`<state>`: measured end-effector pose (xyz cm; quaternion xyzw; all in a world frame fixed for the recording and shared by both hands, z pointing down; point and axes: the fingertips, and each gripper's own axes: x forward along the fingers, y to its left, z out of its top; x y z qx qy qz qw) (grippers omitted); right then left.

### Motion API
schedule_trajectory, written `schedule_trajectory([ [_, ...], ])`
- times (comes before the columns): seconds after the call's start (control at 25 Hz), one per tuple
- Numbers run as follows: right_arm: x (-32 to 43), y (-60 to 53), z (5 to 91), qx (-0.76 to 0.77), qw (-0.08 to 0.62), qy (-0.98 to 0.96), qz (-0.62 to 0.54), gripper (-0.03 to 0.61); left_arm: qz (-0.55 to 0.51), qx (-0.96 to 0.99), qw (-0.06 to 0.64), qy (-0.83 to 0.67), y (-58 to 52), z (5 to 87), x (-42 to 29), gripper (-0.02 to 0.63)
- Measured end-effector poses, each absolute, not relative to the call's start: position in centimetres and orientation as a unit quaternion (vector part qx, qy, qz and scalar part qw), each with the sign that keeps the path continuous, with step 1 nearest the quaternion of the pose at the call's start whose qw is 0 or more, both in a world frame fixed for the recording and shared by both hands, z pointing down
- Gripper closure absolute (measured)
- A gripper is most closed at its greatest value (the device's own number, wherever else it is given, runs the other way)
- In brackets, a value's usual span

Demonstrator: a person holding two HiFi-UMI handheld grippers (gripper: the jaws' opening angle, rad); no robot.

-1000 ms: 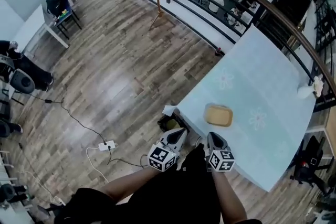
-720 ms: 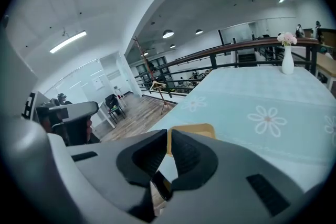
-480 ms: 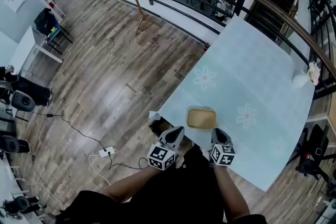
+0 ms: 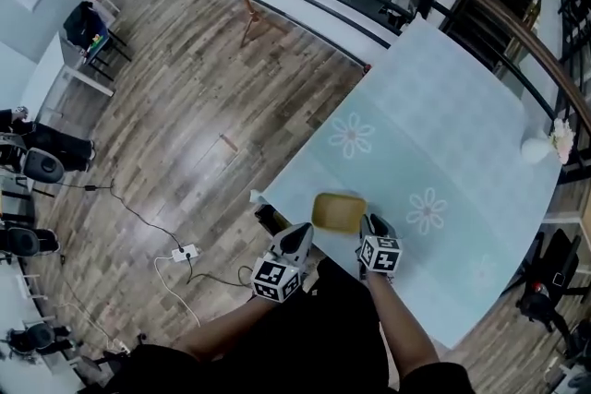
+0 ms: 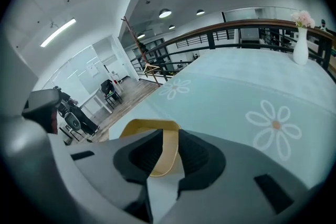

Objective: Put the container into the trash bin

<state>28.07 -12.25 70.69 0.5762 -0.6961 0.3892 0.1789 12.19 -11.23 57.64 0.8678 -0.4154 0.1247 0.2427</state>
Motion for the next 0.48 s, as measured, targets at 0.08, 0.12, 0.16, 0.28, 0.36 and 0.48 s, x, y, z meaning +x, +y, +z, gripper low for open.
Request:
schedule_trajectory([
  [0.08,27.9,-12.6,71.8,0.571,0.189,-0.693,0.397,0.495,0.127,0.863,0.247,-0.423,-11.4,57.9,12.0,0.604],
  [0.12,27.7,-12.8,72.2,0.57,0.193,-0.691,0.4,0.495,0.128,0.86,0.249,-0.426,-11.5,58.0,11.8,0.604],
  [0.16,27.6,-12.9,72.6,0.569,0.197,-0.689,0.403,0.495,0.13,0.858,0.25,-0.429,-11.5,58.2,11.5,0.604],
  [0.28,27.6,-13.2,73.8,0.569,0.208,-0.683,0.408,0.495,0.139,0.852,0.251,-0.437,-11.9,58.9,10.9,0.604],
  [0.36,27.6,-13.3,74.5,0.567,0.216,-0.68,0.412,0.495,0.147,0.847,0.252,-0.445,-12.3,59.3,10.6,0.604],
  [0.48,27.6,-13.2,75.5,0.565,0.226,-0.676,0.416,0.495,0.15,0.839,0.257,-0.455,-12.3,59.6,10.2,0.604],
])
